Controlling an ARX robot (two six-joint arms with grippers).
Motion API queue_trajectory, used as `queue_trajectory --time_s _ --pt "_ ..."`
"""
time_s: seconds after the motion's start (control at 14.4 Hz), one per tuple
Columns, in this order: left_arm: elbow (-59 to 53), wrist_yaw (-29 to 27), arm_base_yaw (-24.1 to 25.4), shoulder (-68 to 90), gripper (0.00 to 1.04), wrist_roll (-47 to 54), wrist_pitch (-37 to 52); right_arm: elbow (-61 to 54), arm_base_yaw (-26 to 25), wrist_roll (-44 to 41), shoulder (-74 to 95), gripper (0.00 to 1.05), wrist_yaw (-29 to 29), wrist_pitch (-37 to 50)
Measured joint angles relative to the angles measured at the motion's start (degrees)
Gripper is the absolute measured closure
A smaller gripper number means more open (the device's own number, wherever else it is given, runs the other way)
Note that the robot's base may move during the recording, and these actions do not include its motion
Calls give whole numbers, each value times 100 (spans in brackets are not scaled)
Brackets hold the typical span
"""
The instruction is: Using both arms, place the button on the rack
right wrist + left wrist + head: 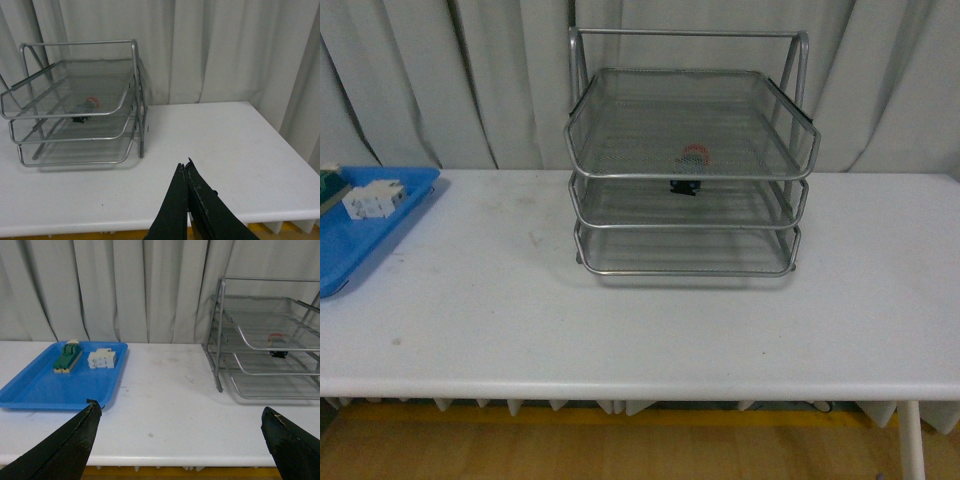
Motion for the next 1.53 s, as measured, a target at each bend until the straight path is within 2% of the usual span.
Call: queue_trajectory --time_s 0.07,0.49,0.63,0.97,1.46,1.53 --pt "0 0 0 0 7 -2 0 -140 0 0 -96 103 0 190" --pt "0 0 0 0 7 0 0 -157 0 -2 -785 103 4 -544" --pt "0 -7 0 2 7 0 0 -153 0 -2 -1690 103 13 -1620" --pt "0 0 0 0 7 0 2 -155 0 -7 -1781 103 17 -1604" --pt "0 0 0 0 7 0 2 -155 0 -7 -1781 12 17 -1604" --pt "0 0 0 0 7 0 2 -155 0 -4 -1781 5 17 -1604"
